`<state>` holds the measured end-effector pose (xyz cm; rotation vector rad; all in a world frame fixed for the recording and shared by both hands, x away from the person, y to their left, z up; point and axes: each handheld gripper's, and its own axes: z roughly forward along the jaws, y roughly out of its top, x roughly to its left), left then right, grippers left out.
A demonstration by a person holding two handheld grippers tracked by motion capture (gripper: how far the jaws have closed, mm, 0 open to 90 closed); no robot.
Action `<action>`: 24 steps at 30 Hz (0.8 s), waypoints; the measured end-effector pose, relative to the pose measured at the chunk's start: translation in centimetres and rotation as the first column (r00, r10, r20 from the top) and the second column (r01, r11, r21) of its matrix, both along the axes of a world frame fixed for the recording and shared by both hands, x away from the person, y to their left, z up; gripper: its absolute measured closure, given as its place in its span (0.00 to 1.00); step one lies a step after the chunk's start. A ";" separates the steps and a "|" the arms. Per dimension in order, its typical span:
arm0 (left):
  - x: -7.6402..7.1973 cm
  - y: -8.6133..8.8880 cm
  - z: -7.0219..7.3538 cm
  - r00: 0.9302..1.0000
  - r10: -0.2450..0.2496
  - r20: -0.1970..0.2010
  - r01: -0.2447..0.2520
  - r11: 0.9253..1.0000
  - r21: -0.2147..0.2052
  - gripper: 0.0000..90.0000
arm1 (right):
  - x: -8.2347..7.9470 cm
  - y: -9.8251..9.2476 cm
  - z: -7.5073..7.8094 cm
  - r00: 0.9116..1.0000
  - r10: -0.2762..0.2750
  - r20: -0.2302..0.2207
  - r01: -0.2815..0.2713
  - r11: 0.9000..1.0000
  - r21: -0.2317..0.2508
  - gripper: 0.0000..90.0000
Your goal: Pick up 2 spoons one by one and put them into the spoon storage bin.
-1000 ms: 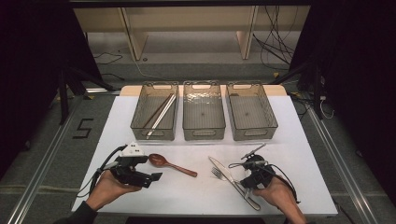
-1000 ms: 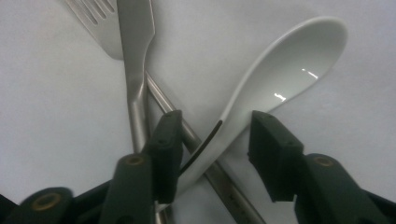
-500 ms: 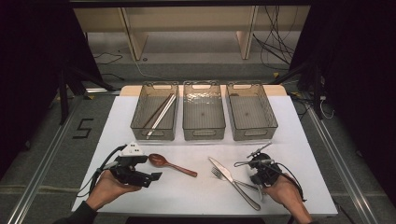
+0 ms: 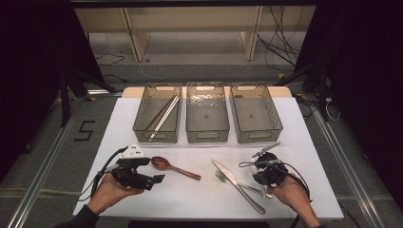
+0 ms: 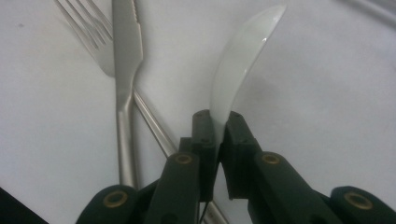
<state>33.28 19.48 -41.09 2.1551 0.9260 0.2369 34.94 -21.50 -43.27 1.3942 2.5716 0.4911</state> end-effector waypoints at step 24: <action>-0.1 0.4 0.1 0.999 0.028 0.018 -0.026 0.997 -0.066 0.18 | 2.3 2.3 2.6 0.991 0.065 0.113 -0.074 0.994 0.085 0.94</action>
